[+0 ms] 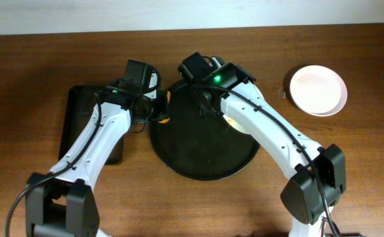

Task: Clean dirty plates on tray and stack at the side

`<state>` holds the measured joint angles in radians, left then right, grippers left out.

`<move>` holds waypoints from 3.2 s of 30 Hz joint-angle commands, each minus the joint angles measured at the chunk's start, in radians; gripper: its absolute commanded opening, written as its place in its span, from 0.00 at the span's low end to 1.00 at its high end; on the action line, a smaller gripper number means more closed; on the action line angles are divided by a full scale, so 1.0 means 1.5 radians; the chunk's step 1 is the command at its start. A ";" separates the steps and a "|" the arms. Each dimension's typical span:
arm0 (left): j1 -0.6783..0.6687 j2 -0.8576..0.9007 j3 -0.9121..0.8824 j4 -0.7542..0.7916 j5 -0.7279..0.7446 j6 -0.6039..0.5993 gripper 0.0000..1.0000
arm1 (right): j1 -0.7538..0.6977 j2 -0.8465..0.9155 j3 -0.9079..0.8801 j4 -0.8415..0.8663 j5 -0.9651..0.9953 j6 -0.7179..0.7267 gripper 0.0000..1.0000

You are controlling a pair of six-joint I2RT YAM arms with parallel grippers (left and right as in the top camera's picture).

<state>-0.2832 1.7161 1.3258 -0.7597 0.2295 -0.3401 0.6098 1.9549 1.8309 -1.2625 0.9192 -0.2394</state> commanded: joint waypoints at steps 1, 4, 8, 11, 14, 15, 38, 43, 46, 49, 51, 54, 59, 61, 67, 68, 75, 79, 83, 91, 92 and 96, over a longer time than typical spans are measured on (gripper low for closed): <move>-0.016 0.005 0.001 0.016 0.183 -0.001 0.00 | 0.004 -0.012 0.015 0.001 0.000 0.050 0.04; -0.036 0.021 0.001 0.046 0.319 0.013 0.00 | 0.004 -0.012 0.015 -0.004 -0.035 0.085 0.04; -0.039 0.040 0.001 0.058 0.389 0.013 0.00 | 0.004 -0.013 0.015 -0.006 -0.074 0.105 0.04; -0.041 0.058 0.001 0.080 0.436 0.013 0.00 | 0.004 -0.015 0.021 -0.011 -0.084 0.134 0.04; -0.041 0.083 0.001 0.103 0.479 0.013 0.00 | 0.004 -0.016 0.043 -0.016 -0.095 0.148 0.04; -0.041 0.090 0.001 0.108 0.478 0.013 0.00 | 0.004 -0.018 0.052 -0.020 -0.098 0.148 0.04; -0.034 0.122 0.001 0.244 0.390 -0.105 0.00 | 0.004 -0.066 0.105 -0.056 -0.137 0.149 0.04; -0.046 0.122 0.001 0.202 0.391 -0.101 0.00 | 0.004 -0.066 0.105 -0.056 -0.137 0.149 0.04; -0.055 0.122 0.001 0.201 0.396 -0.101 0.00 | 0.004 -0.066 0.105 -0.056 -0.137 0.149 0.04; -0.068 0.122 0.001 0.199 0.403 -0.101 0.00 | 0.004 -0.068 0.105 -0.055 -0.137 0.149 0.04; -0.073 0.122 0.001 0.192 0.403 -0.101 0.00 | 0.004 -0.069 0.105 -0.051 -0.137 0.149 0.04; -0.079 0.122 0.001 0.171 0.402 -0.091 0.00 | 0.004 -0.070 0.105 -0.043 -0.137 0.149 0.04; -0.081 0.122 0.001 0.140 0.403 -0.084 0.00 | 0.004 -0.076 0.105 -0.031 -0.137 0.149 0.04; -0.083 0.122 0.001 0.121 0.419 -0.068 0.00 | 0.004 -0.078 0.105 -0.026 -0.136 0.149 0.04; -0.086 0.122 0.000 0.078 0.493 -0.041 0.00 | 0.003 -0.080 0.105 -0.013 -0.134 0.148 0.04; -0.086 0.122 0.001 0.070 0.510 -0.041 0.00 | 0.003 -0.080 0.105 -0.010 -0.134 0.148 0.04; -0.085 0.122 0.001 -0.012 0.485 -0.003 0.00 | -0.022 -0.080 0.105 0.009 -0.104 0.148 0.04; -0.085 0.122 0.001 -0.048 0.396 0.002 0.00 | -0.047 -0.080 0.105 0.015 -0.104 0.145 0.04; -0.080 0.122 0.001 -0.062 0.352 0.014 0.00 | -0.063 -0.080 0.105 0.015 -0.096 0.128 0.04; -0.038 0.122 0.001 -0.059 0.251 0.013 0.00 | -0.044 -0.080 0.105 0.005 0.027 0.115 0.04; -0.025 0.122 0.001 -0.053 0.256 0.013 0.00 | -0.030 -0.080 0.105 -0.011 0.049 0.090 0.04; -0.010 0.122 0.001 -0.020 0.312 0.013 0.00 | 0.002 -0.080 0.105 -0.041 0.054 0.090 0.04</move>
<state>-0.3187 1.8919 1.3258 -0.8223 0.6426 -0.3382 0.5655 1.8725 1.9621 -1.2972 0.9146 -0.0875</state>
